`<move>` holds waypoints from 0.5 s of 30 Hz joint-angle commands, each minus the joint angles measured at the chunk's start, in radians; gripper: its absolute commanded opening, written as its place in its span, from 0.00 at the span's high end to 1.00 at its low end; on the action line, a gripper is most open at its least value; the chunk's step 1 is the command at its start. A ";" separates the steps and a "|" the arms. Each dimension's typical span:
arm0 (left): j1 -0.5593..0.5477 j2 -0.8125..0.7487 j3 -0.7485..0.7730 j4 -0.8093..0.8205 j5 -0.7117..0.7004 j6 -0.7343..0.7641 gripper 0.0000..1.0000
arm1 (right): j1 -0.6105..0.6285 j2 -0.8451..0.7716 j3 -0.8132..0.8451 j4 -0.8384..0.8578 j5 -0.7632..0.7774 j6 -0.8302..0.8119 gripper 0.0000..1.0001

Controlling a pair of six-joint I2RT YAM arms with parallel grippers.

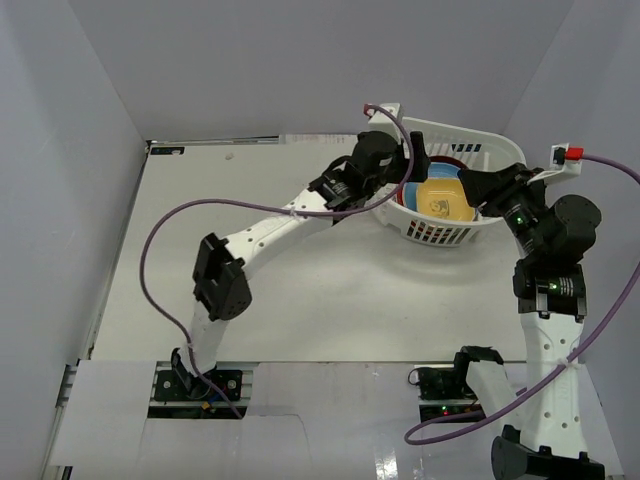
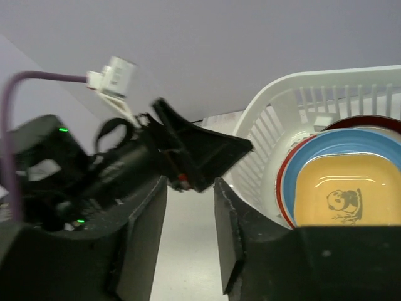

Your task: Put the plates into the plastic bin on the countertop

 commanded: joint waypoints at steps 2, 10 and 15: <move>0.003 -0.383 -0.244 0.083 -0.022 0.151 0.02 | 0.001 -0.041 -0.027 0.050 -0.118 -0.003 0.46; 0.000 -1.180 -1.016 0.093 0.046 0.161 0.02 | 0.006 -0.143 -0.311 0.110 -0.196 0.032 0.09; 0.000 -1.538 -1.276 -0.082 -0.044 0.023 0.02 | 0.024 -0.230 -0.495 0.024 -0.204 -0.038 0.10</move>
